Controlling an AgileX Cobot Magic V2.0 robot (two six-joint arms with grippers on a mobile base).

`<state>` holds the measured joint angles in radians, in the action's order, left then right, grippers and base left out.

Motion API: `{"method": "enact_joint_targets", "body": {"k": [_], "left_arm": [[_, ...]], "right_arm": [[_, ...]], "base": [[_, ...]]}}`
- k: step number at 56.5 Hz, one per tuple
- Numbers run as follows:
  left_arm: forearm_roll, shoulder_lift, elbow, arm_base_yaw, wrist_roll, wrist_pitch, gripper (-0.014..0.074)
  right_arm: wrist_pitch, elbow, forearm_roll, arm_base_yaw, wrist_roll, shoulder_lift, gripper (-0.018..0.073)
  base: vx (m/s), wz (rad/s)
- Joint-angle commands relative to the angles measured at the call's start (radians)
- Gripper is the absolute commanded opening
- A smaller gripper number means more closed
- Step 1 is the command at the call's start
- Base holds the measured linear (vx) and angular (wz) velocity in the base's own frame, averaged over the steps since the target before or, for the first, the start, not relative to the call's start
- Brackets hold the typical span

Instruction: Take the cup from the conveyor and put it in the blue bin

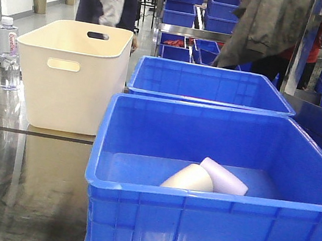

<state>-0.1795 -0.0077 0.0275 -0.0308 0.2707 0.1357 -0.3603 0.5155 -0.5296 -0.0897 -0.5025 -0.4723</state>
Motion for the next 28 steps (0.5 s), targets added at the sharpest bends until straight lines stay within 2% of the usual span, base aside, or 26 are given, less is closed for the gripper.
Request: {"method": "enact_joint_targets", "body": {"k": [1,13,28], "left_arm": [[-0.014,-0.018,0.013,0.001,-0.008,-0.08,-0.0002],[-0.014,-0.018,0.013,0.001,-0.008,-0.08,-0.0002],[-0.014,-0.018,0.013,0.001,-0.008,-0.08,-0.0002]], "right_arm": [[0.07,0.031,-0.013,-0.003,-0.005,-0.005,-0.0009],[0.067,0.031,-0.027,0.046,-0.005,-0.005,-0.0009],[0.071,0.031,-0.022,0.046,-0.005,-0.005,-0.0009]], "base": [[0.0,0.0],[0.0,0.0],[0.0,0.0]]}}
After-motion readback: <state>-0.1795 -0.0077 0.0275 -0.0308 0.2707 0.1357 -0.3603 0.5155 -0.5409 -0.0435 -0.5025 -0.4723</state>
